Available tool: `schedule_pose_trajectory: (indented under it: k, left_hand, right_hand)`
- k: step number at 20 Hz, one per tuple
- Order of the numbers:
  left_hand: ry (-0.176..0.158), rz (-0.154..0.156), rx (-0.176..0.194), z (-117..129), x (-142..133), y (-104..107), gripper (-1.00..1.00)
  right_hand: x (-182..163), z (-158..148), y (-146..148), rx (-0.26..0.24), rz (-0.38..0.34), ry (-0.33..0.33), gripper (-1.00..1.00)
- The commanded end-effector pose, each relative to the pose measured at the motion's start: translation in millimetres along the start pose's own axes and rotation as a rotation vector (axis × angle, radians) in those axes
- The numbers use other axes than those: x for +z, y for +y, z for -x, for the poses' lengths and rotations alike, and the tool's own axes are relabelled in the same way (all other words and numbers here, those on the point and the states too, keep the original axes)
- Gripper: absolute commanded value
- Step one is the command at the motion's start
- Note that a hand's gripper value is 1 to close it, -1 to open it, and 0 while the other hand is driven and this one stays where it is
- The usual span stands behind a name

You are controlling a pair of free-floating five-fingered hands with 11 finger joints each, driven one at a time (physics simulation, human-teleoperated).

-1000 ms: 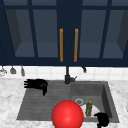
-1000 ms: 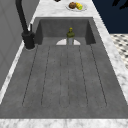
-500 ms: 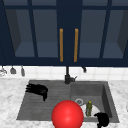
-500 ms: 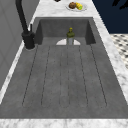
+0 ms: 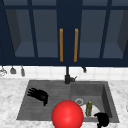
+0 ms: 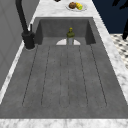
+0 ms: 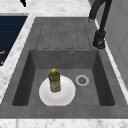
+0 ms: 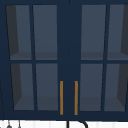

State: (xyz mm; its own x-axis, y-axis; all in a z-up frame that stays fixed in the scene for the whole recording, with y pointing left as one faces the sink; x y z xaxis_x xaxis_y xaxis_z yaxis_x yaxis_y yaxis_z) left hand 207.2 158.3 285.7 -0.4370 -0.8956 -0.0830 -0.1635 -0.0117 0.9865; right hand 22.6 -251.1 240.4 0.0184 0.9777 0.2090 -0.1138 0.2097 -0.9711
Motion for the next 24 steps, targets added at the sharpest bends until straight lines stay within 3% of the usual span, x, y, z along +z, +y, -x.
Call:
schedule_pose_trajectory:
  k: [1,11,23,24]
  left_hand:
    - [-0.123,-0.005,0.020,-0.7,4.1,-23.9,-1.00]
    - [-0.267,-0.017,0.024,-3.4,13.1,-80.4,-1.00]
    - [-0.443,-0.025,0.031,-7.5,20.6,-120.7,-1.00]
    - [-0.459,-0.013,0.041,-7.1,21.9,-120.8,-1.00]
  right_hand:
    - [0.0,0.0,0.0,0.000,0.000,0.000,0.00]
    - [0.0,0.0,0.0,0.000,0.000,0.000,0.00]
    - [0.0,0.0,0.0,0.000,0.000,0.000,0.00]
    - [0.0,0.0,0.0,0.000,0.000,0.000,0.00]
